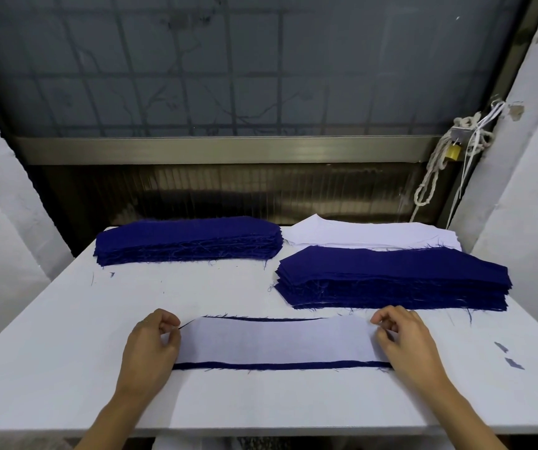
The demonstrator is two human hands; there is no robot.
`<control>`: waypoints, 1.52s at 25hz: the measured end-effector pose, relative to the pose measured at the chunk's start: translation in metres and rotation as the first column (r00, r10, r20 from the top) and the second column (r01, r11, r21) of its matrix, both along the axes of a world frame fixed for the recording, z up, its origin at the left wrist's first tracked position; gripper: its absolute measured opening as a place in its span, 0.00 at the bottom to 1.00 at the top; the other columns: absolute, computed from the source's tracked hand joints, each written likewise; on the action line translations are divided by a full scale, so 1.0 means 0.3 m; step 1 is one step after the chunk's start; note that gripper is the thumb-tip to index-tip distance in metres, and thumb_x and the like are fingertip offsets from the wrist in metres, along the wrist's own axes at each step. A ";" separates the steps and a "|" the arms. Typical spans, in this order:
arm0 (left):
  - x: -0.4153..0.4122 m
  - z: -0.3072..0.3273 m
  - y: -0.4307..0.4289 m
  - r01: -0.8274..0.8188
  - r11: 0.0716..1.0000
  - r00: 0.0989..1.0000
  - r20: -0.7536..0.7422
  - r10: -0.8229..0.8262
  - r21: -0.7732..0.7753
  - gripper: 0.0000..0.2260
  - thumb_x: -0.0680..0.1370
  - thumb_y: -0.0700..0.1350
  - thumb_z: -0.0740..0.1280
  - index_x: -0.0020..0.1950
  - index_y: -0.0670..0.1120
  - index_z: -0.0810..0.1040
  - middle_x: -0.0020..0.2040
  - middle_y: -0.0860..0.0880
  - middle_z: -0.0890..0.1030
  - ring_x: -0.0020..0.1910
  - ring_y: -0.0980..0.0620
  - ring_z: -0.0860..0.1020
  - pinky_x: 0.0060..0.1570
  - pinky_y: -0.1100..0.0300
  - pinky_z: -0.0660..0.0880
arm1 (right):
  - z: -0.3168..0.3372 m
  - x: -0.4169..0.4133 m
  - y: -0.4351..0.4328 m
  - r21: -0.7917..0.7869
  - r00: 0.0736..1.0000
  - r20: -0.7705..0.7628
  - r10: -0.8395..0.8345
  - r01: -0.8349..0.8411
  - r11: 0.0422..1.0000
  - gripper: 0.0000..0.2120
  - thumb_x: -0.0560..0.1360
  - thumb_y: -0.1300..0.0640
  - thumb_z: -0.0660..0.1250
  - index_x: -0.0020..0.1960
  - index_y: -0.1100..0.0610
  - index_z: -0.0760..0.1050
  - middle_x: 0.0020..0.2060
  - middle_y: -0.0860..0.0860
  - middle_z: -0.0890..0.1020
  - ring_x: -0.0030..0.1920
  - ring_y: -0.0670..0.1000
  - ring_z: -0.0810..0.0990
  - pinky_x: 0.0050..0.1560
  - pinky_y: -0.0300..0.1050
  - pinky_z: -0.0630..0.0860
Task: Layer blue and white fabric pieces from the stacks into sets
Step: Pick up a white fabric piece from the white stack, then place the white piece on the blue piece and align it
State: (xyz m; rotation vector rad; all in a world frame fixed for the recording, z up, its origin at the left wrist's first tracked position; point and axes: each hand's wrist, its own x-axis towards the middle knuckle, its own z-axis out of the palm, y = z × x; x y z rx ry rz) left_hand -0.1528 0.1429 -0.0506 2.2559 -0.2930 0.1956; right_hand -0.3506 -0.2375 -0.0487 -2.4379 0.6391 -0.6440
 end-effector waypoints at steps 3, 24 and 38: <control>-0.002 0.000 -0.004 -0.003 1.000 1.000 -0.003 0.003 0.007 0.09 0.76 0.35 0.68 0.46 0.50 0.78 0.41 0.52 0.80 0.43 0.55 0.78 0.42 0.59 0.73 | -0.003 -0.001 -0.001 0.031 1.000 0.006 0.005 -0.005 0.999 0.14 0.76 0.66 0.70 0.41 0.47 0.78 0.42 0.43 0.77 0.48 0.45 0.75 0.48 0.42 0.76; 0.432 0.335 -0.952 0.358 0.856 0.908 0.073 -0.411 0.372 0.14 0.79 0.55 0.69 0.60 0.49 0.75 0.56 0.51 0.77 0.54 0.52 0.76 0.51 0.54 0.79 | 0.322 0.494 -0.254 0.083 0.999 0.011 0.042 -0.043 0.996 0.11 0.79 0.59 0.67 0.41 0.45 0.78 0.45 0.42 0.79 0.49 0.44 0.74 0.44 0.35 0.69; 0.627 0.183 -1.290 0.133 0.791 0.946 0.162 -0.281 0.597 0.08 0.83 0.41 0.61 0.62 0.44 0.74 0.52 0.45 0.81 0.49 0.45 0.82 0.37 0.57 0.74 | 0.170 0.678 -0.413 0.018 0.999 -0.016 0.033 -0.033 0.999 0.13 0.78 0.56 0.66 0.38 0.40 0.75 0.42 0.37 0.77 0.50 0.39 0.73 0.42 0.31 0.69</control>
